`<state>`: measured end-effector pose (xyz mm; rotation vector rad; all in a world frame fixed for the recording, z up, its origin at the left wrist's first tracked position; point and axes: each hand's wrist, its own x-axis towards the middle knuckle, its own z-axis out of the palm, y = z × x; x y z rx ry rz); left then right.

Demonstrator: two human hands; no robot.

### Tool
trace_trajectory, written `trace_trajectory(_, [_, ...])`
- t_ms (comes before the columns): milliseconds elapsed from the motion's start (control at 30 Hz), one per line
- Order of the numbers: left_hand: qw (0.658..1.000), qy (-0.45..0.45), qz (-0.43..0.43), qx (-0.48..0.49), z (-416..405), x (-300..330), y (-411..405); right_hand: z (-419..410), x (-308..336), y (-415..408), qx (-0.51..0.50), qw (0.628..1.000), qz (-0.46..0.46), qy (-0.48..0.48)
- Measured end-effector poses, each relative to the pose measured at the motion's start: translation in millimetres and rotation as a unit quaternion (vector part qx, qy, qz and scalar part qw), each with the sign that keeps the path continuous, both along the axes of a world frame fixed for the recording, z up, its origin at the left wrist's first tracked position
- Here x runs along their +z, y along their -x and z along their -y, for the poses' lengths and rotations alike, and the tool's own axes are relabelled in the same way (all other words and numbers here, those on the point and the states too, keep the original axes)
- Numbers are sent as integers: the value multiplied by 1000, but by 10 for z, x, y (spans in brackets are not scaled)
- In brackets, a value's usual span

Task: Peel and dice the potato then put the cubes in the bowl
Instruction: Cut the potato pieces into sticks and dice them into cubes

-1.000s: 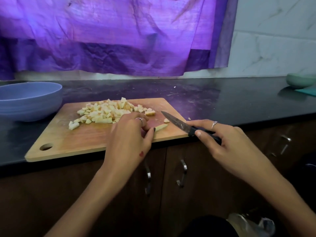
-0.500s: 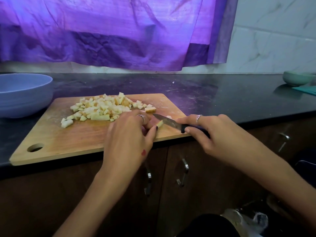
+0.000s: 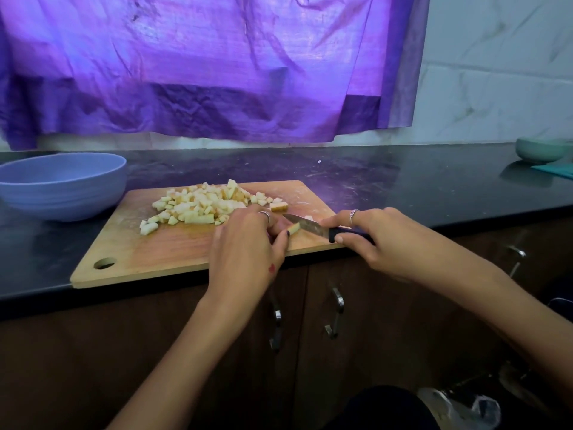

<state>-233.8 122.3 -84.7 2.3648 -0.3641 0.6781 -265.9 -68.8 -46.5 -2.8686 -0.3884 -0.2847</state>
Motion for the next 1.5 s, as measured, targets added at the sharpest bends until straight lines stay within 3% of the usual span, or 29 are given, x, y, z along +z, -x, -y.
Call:
trace_trajectory(167, [1000,6,-15,-1,3,19,-30,-42,9,102,-16,1000,8,20])
trace_trajectory(333, [1000,-2,-26,8,-5,33,-11,-141,-46,230,-79,958,125,244])
trace_trajectory(400, [1000,-5,-24,9,-6,31,-11,-121,-34,238,-110,964,126,209])
trace_trajectory(567, [1000,-7,-13,7,-16,10,-26,-35,1,183,-77,995,47,-32])
trace_trajectory(633, [1000,-7,-10,8,-16,11,-14,-18,34,170,-75,995,9,-63])
trace_trajectory(1267, [1000,-13,-5,15,-31,21,43,-279,151,-35,-85,988,-71,106])
trace_trajectory(1333, [1000,-18,-9,21,-27,16,44,-329,131,-44,-92,987,-43,124])
trace_trajectory(1433, [999,-26,-8,20,-24,21,54,-348,58,4,-118,977,71,165])
trace_trajectory(1500, [999,-30,-8,19,-29,26,56,-309,18,26,-120,975,87,164])
